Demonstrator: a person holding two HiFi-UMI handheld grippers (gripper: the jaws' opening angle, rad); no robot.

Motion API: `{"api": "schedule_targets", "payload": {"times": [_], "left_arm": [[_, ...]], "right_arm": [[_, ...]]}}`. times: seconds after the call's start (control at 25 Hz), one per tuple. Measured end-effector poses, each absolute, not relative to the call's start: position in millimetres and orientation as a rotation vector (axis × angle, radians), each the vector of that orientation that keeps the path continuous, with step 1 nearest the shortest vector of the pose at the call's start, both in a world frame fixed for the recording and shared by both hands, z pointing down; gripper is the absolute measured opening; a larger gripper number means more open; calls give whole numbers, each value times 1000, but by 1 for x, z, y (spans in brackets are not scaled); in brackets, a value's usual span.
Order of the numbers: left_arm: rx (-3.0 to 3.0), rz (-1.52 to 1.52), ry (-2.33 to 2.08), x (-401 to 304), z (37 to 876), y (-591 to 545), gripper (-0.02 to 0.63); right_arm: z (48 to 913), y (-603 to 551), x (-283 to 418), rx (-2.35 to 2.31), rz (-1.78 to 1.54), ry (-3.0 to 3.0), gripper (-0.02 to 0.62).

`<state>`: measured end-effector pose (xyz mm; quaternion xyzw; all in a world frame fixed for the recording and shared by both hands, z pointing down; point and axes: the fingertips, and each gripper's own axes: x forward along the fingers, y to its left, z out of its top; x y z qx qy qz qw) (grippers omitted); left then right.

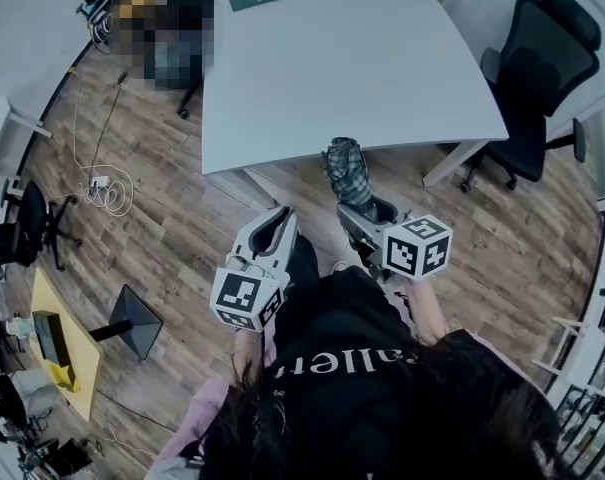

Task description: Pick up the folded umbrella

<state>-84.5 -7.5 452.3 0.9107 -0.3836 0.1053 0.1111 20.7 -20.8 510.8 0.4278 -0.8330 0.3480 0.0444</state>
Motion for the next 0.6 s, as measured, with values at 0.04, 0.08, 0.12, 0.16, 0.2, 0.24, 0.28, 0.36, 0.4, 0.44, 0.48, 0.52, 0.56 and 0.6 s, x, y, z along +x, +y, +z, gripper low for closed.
{"api": "schedule_targets", "payload": {"times": [0.04, 0.08, 0.12, 0.16, 0.2, 0.24, 0.28, 0.36, 0.4, 0.44, 0.48, 0.52, 0.56, 0.6], "left_arm": [[2675, 308, -1127, -85, 453, -6, 41], [2674, 307, -1127, -85, 454, -6, 41], [2674, 306, -1128, -86, 454, -5, 41], [2673, 304, -1130, -87, 455, -4, 41], [2672, 303, -1131, -87, 455, -4, 41], [2672, 300, -1133, -88, 455, -4, 41], [2672, 297, -1135, -88, 454, -5, 41], [2673, 290, -1134, -89, 454, -7, 41], [2673, 288, -1133, -88, 454, -8, 41], [2672, 288, -1131, -88, 454, -9, 41], [2672, 288, -1129, -89, 455, -10, 41], [2672, 288, -1127, -89, 455, -11, 41], [2672, 289, -1125, -89, 456, -12, 41], [2672, 289, -1123, -90, 456, -13, 41]], "right_arm": [[510, -21, 21, 1309, 1060, -2547, 225], [510, -21, 20, 1310, 1057, -2548, 225], [510, -21, 20, 1311, 1055, -2549, 225], [510, -21, 19, 1309, 1053, -2550, 225], [510, -21, 19, 1308, 1051, -2549, 225], [510, -20, 19, 1306, 1049, -2548, 225], [510, -21, 18, 1305, 1047, -2546, 225], [510, -22, 17, 1302, 1045, -2543, 225], [510, -23, 17, 1301, 1045, -2542, 225], [510, -24, 17, 1301, 1045, -2539, 225], [510, -25, 16, 1302, 1046, -2536, 225], [511, -26, 16, 1302, 1046, -2534, 225], [511, -26, 15, 1303, 1047, -2531, 225], [512, -27, 15, 1304, 1048, -2528, 225]]}}
